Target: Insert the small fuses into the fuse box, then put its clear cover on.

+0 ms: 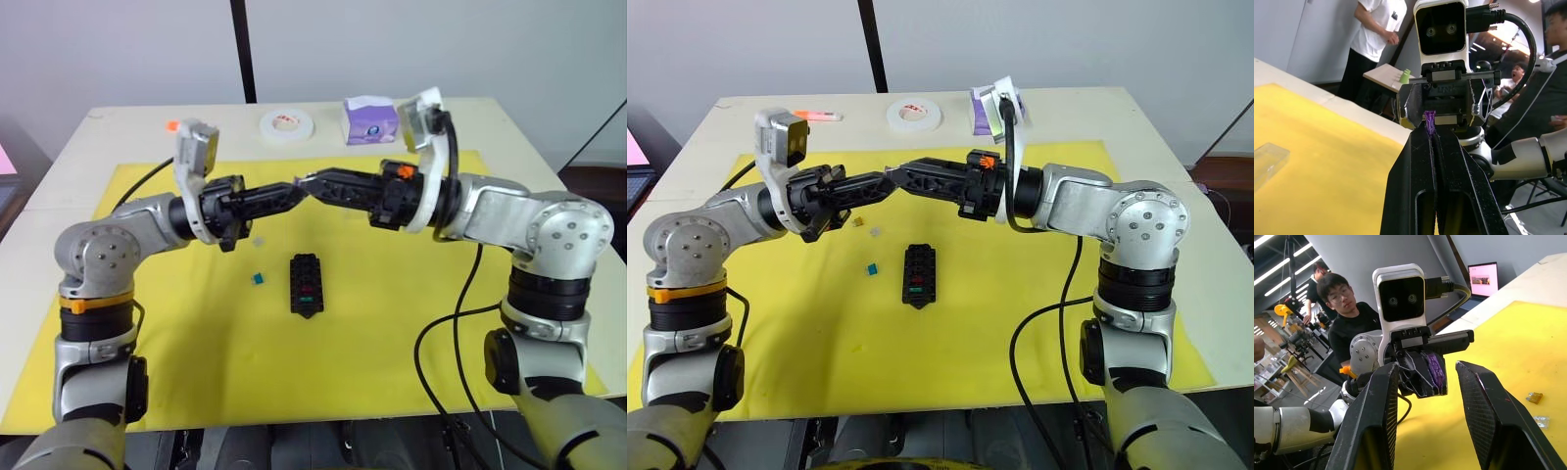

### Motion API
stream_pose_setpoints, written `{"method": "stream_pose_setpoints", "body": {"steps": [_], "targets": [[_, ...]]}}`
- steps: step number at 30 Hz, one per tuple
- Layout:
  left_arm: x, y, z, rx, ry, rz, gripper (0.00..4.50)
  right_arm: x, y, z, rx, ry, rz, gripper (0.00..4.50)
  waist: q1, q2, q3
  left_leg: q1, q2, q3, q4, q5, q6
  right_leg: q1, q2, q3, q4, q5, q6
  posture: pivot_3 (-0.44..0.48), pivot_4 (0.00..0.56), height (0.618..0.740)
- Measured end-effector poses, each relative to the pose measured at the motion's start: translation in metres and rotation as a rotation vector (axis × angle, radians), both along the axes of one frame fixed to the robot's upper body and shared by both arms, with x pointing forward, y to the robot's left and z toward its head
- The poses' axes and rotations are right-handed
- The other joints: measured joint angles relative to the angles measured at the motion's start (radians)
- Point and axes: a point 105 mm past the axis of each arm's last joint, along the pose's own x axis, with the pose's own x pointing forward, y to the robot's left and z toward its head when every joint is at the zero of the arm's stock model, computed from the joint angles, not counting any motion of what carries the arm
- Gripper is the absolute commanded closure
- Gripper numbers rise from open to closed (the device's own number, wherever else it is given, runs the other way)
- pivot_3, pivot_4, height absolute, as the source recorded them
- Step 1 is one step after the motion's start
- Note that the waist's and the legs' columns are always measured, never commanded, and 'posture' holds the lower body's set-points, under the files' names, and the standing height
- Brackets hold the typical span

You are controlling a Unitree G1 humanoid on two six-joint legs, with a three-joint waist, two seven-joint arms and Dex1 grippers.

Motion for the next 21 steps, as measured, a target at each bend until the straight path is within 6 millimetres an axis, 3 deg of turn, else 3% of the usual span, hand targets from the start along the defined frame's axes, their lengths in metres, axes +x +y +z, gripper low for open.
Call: {"method": "stream_pose_setpoints", "body": {"steps": [4, 16, 21], "targets": [[-0.0002, -0.0001, 0.0001, 0.0, 0.0, -0.002, 4.5, 0.0019, -0.0007, -0.0012, -0.011, -0.001, -0.016, 4.49, 0.001, 0.0, 0.0, 0.0, 0.0, 0.0, 0.0, 0.0, 0.0, 0.0, 0.0, 0.0, 0.0, 0.0, 0.0, 0.0, 0.15, 0.74], [-0.0004, 0.0019, 0.0, 0.012, -0.004, 0.001, 4.5, 0.0011, 0.0004, -0.0016, -0.014, -0.001, -0.009, 4.49, 0.0, 0.0, 0.0, -0.001, 0.0, 0.0, -0.001, 0.0, 0.0, 0.0, 0.0, 0.0, -0.001, 0.0, 0.0, 0.0, 0.15, 0.74], [0.0016, 0.0061, -0.0026, 0.053, -0.018, 0.018, 3.24, 0.0, 0.002, -0.0038, -0.027, -0.002, 0.006, 4.5, -0.001, 0.0, 0.0, -0.001, 0.0, 0.0, -0.001, 0.0, 0.0, -0.001, 0.0, 0.0, -0.001, 0.0, 0.0, 0.0, 0.15, 0.74]]}}
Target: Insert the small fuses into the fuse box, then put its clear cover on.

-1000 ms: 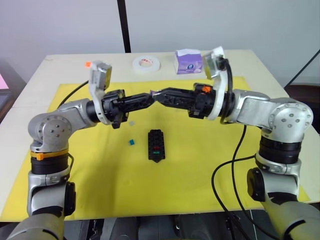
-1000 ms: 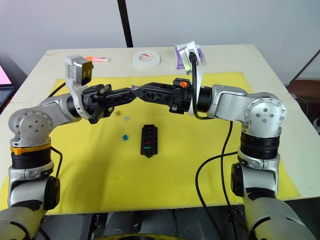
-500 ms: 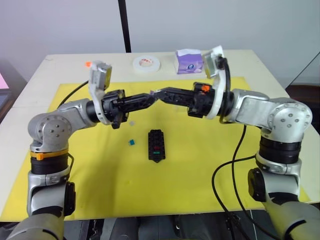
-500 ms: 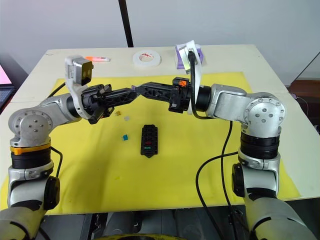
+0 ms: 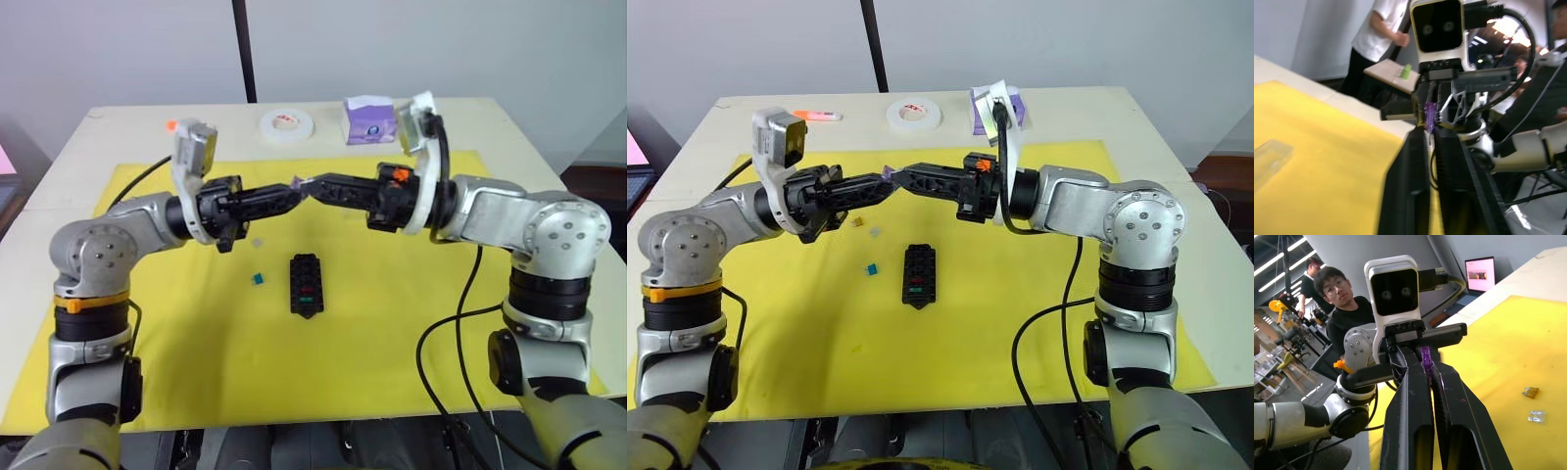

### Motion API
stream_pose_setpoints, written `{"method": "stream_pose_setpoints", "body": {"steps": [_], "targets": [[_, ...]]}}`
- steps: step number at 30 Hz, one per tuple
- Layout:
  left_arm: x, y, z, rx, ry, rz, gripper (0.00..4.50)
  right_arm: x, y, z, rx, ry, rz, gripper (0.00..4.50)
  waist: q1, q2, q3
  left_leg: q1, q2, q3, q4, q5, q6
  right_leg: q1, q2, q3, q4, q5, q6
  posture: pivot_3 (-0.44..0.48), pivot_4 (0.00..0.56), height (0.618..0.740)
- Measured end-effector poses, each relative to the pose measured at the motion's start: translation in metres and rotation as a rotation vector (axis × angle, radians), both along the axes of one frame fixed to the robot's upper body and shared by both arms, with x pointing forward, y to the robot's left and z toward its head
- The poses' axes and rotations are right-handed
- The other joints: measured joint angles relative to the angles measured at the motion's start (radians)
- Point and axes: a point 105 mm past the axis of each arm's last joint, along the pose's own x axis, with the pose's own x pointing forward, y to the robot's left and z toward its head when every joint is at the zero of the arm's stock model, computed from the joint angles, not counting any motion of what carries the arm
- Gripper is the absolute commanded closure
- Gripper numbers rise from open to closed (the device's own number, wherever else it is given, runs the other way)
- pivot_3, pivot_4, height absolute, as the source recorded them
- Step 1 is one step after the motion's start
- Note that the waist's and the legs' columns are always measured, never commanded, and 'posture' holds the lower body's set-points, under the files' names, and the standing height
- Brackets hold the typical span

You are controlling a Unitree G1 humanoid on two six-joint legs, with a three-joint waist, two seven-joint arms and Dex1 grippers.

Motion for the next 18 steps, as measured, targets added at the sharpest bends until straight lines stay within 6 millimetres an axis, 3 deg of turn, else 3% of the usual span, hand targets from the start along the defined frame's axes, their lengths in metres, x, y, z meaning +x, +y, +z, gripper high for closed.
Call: {"method": "stream_pose_setpoints", "body": {"steps": [6, 12, 15, 18], "targets": [[0.004, 0.019, -0.01, 0.112, -0.023, 0.059, 1.17, 0.002, -0.001, 0.0, -0.014, -0.034, 0.005, 4.5, -0.001, 0.0, 0.0, -0.001, 0.0, 0.001, -0.001, 0.0, 0.0, -0.001, 0.0, 0.0, -0.001, 0.0, 0.0, 0.0, 0.15, 0.74], [-0.001, 0.061, -0.026, 0.4, -0.12, 0.124, 1.17, 0.012, -0.011, -0.002, -0.12, -0.178, -0.028, 4.5, 0.0, 0.001, 0.001, -0.005, 0.0, 0.001, -0.002, 0.0, 0.0, -0.006, -0.001, 0.0, -0.002, 0.0, -0.001, 0.0, 0.15, 0.74], [-0.01, 0.074, -0.046, 0.553, -0.131, 0.084, 1.17, 0.01, -0.013, -0.013, -0.247, -0.277, 0.006, 4.5, 0.001, 0.002, 0.001, -0.011, 0.0, 0.002, -0.002, 0.0, 0.0, -0.011, -0.001, 0.0, -0.002, 0.0, -0.001, 0.0, 0.15, 0.74], [-0.017, 0.076, -0.055, 0.591, -0.127, 0.037, 1.17, 0.009, -0.011, -0.028, -0.324, -0.318, 0.055, 4.5, 0.004, 0.001, 0.001, -0.016, 0.0, 0.002, 0.0, 0.0, 0.0, -0.015, -0.001, 0.0, -0.002, 0.0, 0.0, 0.0, 0.15, 0.74]]}}
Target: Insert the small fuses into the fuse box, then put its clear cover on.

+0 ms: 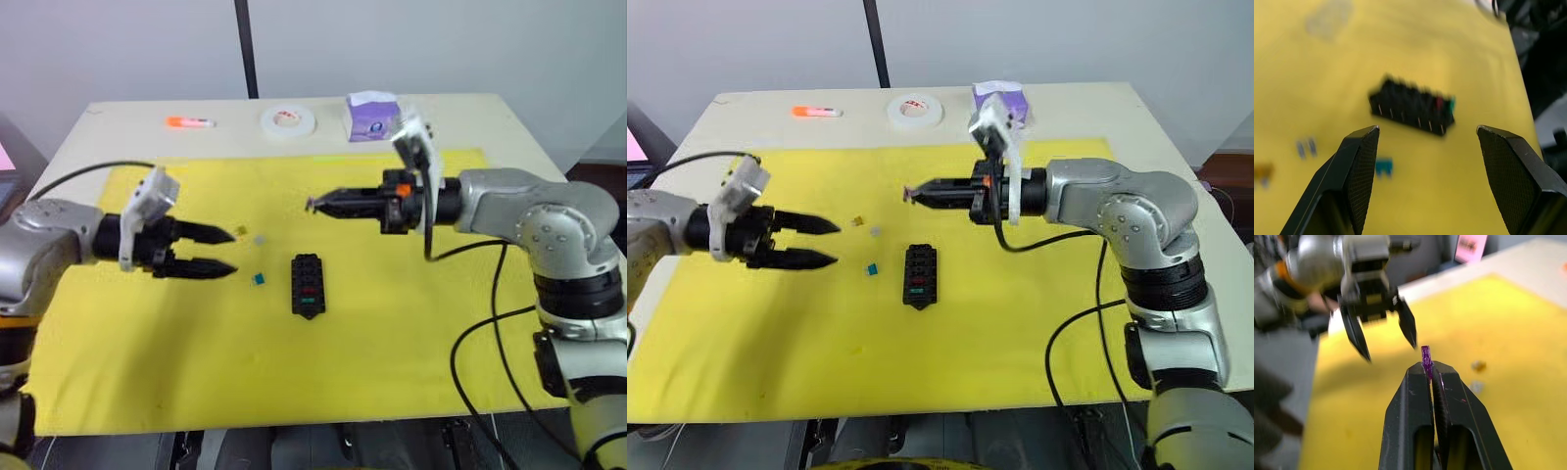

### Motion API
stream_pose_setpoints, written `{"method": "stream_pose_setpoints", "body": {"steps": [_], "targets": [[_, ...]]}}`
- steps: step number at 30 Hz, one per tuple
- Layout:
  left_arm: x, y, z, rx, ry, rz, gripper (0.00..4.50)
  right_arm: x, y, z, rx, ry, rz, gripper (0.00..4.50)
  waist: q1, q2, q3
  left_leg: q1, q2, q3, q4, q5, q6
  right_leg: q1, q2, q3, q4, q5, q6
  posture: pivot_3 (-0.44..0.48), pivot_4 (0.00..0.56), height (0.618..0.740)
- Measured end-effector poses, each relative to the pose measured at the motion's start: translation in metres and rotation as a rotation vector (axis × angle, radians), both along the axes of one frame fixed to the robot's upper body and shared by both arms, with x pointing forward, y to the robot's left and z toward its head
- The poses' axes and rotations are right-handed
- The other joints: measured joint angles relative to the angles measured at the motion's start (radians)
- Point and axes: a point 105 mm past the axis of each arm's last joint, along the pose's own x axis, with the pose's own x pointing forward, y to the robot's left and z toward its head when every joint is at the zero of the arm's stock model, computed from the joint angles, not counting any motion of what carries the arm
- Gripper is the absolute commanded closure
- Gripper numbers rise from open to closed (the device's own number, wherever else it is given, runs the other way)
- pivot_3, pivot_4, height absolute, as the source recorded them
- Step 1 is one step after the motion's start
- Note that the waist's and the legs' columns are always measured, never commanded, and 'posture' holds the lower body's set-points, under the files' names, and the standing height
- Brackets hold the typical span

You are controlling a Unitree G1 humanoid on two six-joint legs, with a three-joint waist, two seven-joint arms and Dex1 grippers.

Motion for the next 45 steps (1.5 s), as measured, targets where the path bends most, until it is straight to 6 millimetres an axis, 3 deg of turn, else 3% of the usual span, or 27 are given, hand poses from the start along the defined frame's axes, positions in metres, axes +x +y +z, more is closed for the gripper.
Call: {"method": "stream_pose_setpoints", "body": {"steps": [7, 14, 22, 33, 45], "targets": [[-0.018, -0.002, -0.01, 0.127, -0.043, -0.096, 1.17, -0.006, 0.005, -0.034, -0.134, -0.036, 0.046, 4.5, -0.002, 0.0, 0.0, 0.0, 0.0, 0.0, 0.0, 0.0, 0.0, 0.0, 0.0, 0.0, 0.001, 0.0, 0.0, 0.0, 0.15, 0.74], [-0.019, -0.023, -0.021, 0.078, -0.061, -0.135, 1.17, -0.015, 0.011, -0.078, -0.202, -0.096, 0.098, 4.5, -0.002, 0.0, 0.0, 0.0, 0.0, 0.0, 0.003, 0.0, 0.0, 0.0, 0.0, 0.0, 0.003, 0.0, 0.0, 0.0, 0.15, 0.74], [-0.02, -0.026, -0.035, 0.075, -0.026, -0.129, 1.17, -0.008, 0.015, -0.082, -0.199, -0.138, 0.092, 4.5, -0.002, 0.0, 0.0, 0.002, 0.0, 0.0, 0.004, 0.0, 0.0, 0.001, 0.002, 0.0, 0.005, 0.0, 0.0, 0.0, 0.15, 0.74], [-0.024, -0.029, -0.039, 0.078, -0.025, -0.128, 1.17, 0.001, 0.009, -0.098, -0.257, -0.167, 0.066, 4.5, -0.002, 0.0, 0.0, 0.002, 0.0, 0.0, 0.008, 0.0, 0.0, 0.002, 0.001, 0.0, 0.007, 0.001, 0.0, 0.0, 0.15, 0.74], [-0.022, -0.031, -0.041, 0.066, -0.026, -0.117, 1.17, 0.004, 0.011, -0.103, -0.273, -0.179, 0.067, 4.5, -0.002, 0.0, 0.0, 0.002, 0.0, 0.0, 0.009, 0.0, 0.0, 0.003, 0.001, 0.0, 0.007, 0.001, 0.001, 0.0, 0.15, 0.74]]}}
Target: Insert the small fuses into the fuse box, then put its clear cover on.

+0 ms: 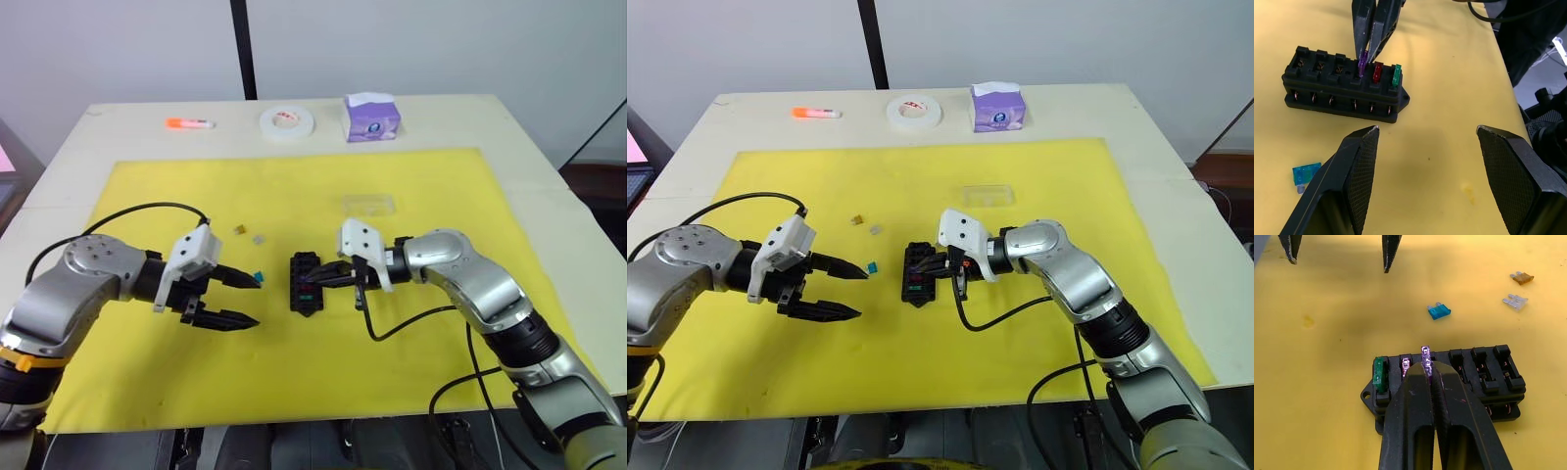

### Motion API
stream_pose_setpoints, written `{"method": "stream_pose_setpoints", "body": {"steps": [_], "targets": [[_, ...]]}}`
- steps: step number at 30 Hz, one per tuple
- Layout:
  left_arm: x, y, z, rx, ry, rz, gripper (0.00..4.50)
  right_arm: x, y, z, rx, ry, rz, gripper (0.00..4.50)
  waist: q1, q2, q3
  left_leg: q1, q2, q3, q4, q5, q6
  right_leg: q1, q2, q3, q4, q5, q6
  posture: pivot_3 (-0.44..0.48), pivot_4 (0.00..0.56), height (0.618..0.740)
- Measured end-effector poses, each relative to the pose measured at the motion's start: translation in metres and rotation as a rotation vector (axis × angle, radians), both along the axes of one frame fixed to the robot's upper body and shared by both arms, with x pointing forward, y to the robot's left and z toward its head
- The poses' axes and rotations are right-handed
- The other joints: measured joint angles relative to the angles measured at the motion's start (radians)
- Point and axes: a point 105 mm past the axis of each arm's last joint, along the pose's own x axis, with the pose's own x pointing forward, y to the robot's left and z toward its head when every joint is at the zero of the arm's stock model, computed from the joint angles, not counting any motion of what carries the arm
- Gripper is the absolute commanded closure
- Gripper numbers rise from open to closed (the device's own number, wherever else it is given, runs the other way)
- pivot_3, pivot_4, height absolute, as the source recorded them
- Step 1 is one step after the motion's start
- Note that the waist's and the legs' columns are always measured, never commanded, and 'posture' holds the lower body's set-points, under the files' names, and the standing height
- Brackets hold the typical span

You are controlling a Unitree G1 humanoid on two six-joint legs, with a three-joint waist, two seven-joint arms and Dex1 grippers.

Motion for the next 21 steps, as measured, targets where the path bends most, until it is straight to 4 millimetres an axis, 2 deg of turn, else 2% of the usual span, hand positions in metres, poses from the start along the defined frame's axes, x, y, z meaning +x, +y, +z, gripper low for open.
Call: {"method": "stream_pose_setpoints", "body": {"steps": [21], "targets": [[0.0019, -0.0019, -0.0015, -0.012, 0.009, 0.02, 1.17, 0.0018, 0.0007, -0.0001, -0.031, -0.005, -0.003, 4.5, 0.0, 0.0, 0.0, 0.001, 0.0, -0.001, 0.004, 0.0, 0.0, 0.002, 0.0, 0.0, 0.001, 0.0, 0.0, 0.0, 0.15, 0.74]]}}
